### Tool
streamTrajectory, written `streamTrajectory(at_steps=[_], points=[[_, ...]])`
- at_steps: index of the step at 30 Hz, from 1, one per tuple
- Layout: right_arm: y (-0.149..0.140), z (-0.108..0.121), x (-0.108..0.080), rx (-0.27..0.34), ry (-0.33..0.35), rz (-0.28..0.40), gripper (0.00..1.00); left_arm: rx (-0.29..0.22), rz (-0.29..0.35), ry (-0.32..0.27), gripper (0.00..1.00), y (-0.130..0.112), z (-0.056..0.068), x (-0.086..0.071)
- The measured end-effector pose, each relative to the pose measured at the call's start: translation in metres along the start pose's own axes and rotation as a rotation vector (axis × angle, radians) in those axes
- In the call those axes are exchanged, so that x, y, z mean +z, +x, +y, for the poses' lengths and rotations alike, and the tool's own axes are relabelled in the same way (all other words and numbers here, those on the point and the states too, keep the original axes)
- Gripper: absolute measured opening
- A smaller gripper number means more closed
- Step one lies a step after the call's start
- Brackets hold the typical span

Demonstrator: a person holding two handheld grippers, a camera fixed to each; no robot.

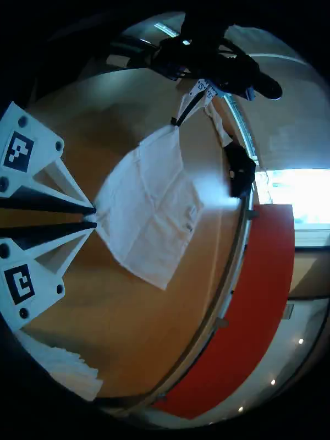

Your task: Fold towel

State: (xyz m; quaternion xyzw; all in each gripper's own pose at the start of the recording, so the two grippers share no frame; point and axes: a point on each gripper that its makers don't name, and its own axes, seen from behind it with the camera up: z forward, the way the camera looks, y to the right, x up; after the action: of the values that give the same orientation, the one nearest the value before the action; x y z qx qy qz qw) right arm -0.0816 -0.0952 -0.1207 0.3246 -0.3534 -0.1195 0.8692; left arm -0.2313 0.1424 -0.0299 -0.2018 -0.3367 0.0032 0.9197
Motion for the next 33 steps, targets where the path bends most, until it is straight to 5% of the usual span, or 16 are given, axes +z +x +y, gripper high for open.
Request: streamTrajectory(at_steps=[18,33], points=[[0.026,-0.02,-0.061,0.008,0.051,0.009,0.11,-0.061,-0.009,-0.049,0.1,0.009,0.032,-0.063],[0.034,-0.02,-0.065,-0.001,0.073,0.007,0.11,-0.075,-0.013,-0.056,0.1,0.016,0.034,-0.067]])
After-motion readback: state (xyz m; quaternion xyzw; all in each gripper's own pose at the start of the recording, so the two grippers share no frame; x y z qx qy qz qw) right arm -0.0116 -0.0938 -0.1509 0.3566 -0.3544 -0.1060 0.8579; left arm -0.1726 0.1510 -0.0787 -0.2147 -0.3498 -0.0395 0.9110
